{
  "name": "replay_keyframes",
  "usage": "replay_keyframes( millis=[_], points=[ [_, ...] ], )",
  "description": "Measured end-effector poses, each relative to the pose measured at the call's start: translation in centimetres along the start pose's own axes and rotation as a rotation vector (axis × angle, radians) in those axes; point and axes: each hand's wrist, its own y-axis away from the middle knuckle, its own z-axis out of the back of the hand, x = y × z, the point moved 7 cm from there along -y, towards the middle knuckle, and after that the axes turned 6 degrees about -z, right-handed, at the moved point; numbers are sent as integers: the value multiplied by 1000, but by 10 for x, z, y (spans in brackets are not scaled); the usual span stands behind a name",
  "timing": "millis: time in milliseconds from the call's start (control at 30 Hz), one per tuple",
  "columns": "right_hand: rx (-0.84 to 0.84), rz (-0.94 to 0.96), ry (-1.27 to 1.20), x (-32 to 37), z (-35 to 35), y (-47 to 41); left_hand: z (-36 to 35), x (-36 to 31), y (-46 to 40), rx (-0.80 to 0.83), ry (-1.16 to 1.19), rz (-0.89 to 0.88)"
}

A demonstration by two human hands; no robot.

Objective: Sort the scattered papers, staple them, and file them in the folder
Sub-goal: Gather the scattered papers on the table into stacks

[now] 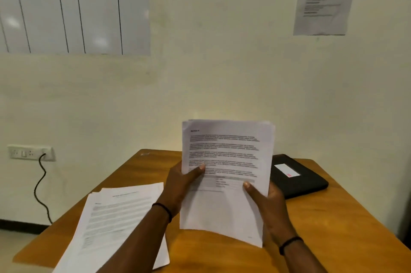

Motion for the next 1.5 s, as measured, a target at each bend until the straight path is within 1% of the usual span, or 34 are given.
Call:
replay_keyframes(
  millis=[100,233,300,367,400,467,533,567,600,633,667,700,733,767,867,967,1067,1167,1267,1400,1500],
  points=[
    [-24,71,99,8,-4,2,2,4,7,-2,-24,17],
    [25,140,170,17,-29,-1,23,-7,2,-53,-72,14],
    [88,109,136,14,-56,-2,50,-13,2,-111,-113,24],
    [140,-20,86,-4,-85,-5,82,-16,9,-159,-166,45],
    [165,-73,91,-16,-100,-6,102,-15,14,-207,-244,64],
    [216,-142,180,-47,-135,-8,151,-12,25,-317,-526,131],
    [236,-229,329,-81,-164,-8,194,-7,37,-383,-875,264],
    [227,-263,421,-96,-181,-6,219,-1,45,-384,-1048,357],
    [191,-279,547,-106,-183,-6,230,6,52,-365,-1198,450],
    [163,-272,730,-112,-187,-4,243,14,61,-354,-1304,547],
    [136,-255,929,-117,-192,0,256,20,70,-352,-1366,618],
    [109,-234,1091,-117,-194,5,263,26,76,-340,-1401,645],
    [84,-211,1186,-116,-196,8,266,31,79,-328,-1413,635],
    [71,-197,1214,-118,-200,8,269,34,79,-330,-1404,614],
    [78,-229,1147,-123,-205,4,261,40,72,-316,-1277,580],
    [128,-313,1050,-127,-202,-1,245,46,62,-298,-1227,565],
    [118,-372,1035,-127,-189,-10,232,53,55,-294,-1191,568],
    [74,-388,1088,-127,-173,-16,224,56,58,-336,-1232,592],
    [11,-334,1128,-125,-164,-17,212,59,56,-342,-1287,582],
    [2,-287,1144,-124,-164,-11,204,67,50,-400,-1089,551],
    [-18,-306,1141,-123,-158,-8,202,67,49,-351,-1028,543]
  ],
)
